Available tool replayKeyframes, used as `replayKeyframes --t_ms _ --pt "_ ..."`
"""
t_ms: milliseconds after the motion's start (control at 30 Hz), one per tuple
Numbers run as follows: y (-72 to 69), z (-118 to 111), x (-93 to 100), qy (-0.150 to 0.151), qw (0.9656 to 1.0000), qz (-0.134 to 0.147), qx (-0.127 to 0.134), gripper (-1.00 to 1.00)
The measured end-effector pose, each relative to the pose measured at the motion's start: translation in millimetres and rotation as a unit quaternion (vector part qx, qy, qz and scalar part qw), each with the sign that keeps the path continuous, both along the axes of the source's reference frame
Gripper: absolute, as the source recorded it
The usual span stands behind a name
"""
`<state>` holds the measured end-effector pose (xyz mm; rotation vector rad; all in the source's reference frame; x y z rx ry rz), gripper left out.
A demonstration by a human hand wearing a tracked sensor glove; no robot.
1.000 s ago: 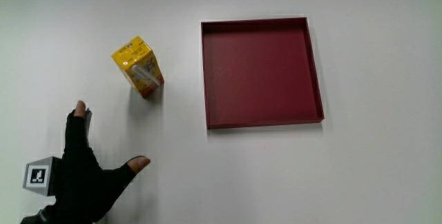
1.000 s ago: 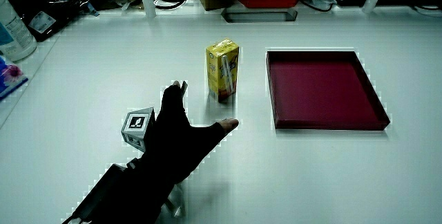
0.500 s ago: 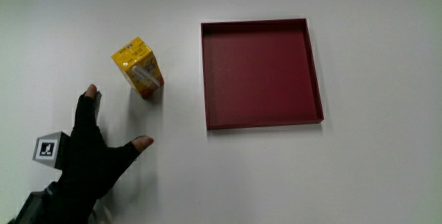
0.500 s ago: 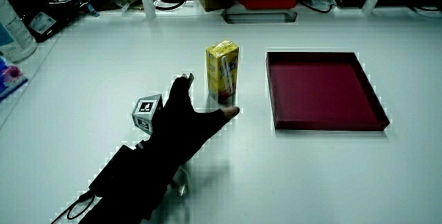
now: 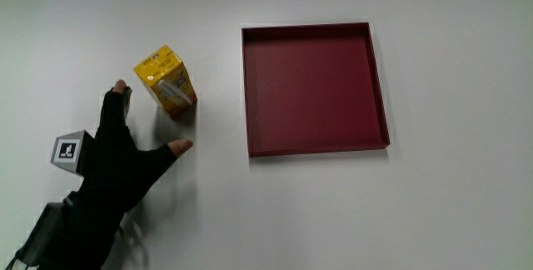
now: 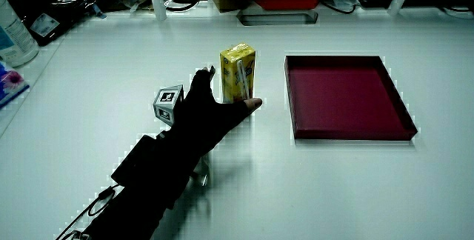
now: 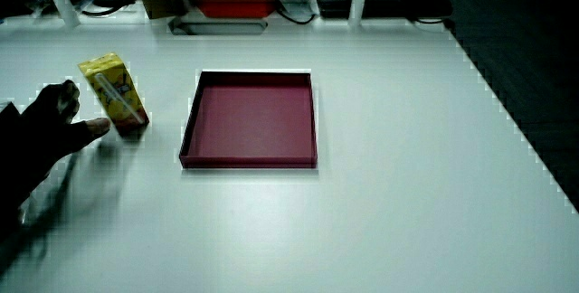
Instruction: Pick ice redtea
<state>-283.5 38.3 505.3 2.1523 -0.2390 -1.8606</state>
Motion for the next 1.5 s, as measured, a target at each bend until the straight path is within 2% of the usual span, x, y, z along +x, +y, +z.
replayKeyframes --t_ms 67,100,200,267,300,467,633,1033,1200,1300,1367,1500 --pt "-5.3 0.6 1.2 0.005 1.0 -0.002 0.002 0.0" --pt "-7.1 4.0 -0.7 -0.002 1.0 -0.004 -0.005 0.0" --pt "-13.5 4.2 1.7 0.008 1.0 -0.004 -0.003 0.0" --pt "-17.7 12.2 -1.1 0.002 1.0 -0.002 -0.009 0.0" --pt "-19.8 12.6 -0.3 0.01 0.9999 -0.003 -0.013 0.0" --pt "-28.9 10.8 5.1 0.026 0.9995 -0.019 -0.004 0.0" --pt "-38.1 10.6 7.4 0.03 0.9994 -0.02 -0.003 0.0" --pt "-44.0 10.3 9.2 0.041 0.9987 -0.031 0.005 0.0" --pt "-42.2 12.6 6.0 0.04 0.998 -0.047 0.013 0.17" --pt "-39.5 11.1 4.2 0.049 0.996 -0.068 0.032 0.27" --pt "-38.8 14.3 0.7 0.04 0.9956 -0.074 0.04 0.33" --pt "-38.1 12.9 0.0 0.05 0.994 -0.088 0.042 0.47"
